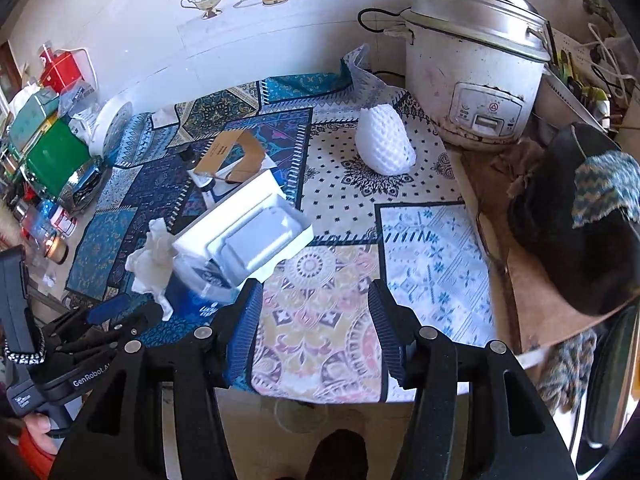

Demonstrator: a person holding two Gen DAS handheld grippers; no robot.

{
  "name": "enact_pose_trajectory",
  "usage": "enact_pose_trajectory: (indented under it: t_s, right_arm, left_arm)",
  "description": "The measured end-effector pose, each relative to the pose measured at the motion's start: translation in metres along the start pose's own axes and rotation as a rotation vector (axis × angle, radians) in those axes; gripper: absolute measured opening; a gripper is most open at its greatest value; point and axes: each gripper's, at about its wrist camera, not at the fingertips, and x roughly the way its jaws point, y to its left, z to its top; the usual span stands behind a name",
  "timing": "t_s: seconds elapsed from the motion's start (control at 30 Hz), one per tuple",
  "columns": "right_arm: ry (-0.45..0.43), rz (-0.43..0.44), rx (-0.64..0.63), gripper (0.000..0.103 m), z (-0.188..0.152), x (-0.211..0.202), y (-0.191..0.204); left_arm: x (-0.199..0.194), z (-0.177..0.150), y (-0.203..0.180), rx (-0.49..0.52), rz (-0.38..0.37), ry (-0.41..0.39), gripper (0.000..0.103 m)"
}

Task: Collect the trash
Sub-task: 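Grasp the blue Lucky cup with the left gripper while the right grasps the white foam net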

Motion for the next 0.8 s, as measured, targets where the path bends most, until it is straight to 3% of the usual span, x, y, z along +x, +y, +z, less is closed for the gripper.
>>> enact_pose_trajectory:
  t_s: [0.13,0.37,0.8]
  right_arm:
    - [0.021,0.009,-0.029,0.051,0.028,0.022,-0.029]
    - [0.059,0.019,-0.024,0.051,0.056,0.054,-0.064]
    - [0.112,0.036,-0.033,0.051,0.077,0.09,-0.088]
  left_arm:
    - [0.031,0.013,-0.009,-0.083,0.03,0.046,0.066]
    - [0.043,0.024,-0.016,-0.279,0.094,0.025,0.072]
    - [0.079,0.048,-0.022,-0.386,0.179,0.051,0.084]
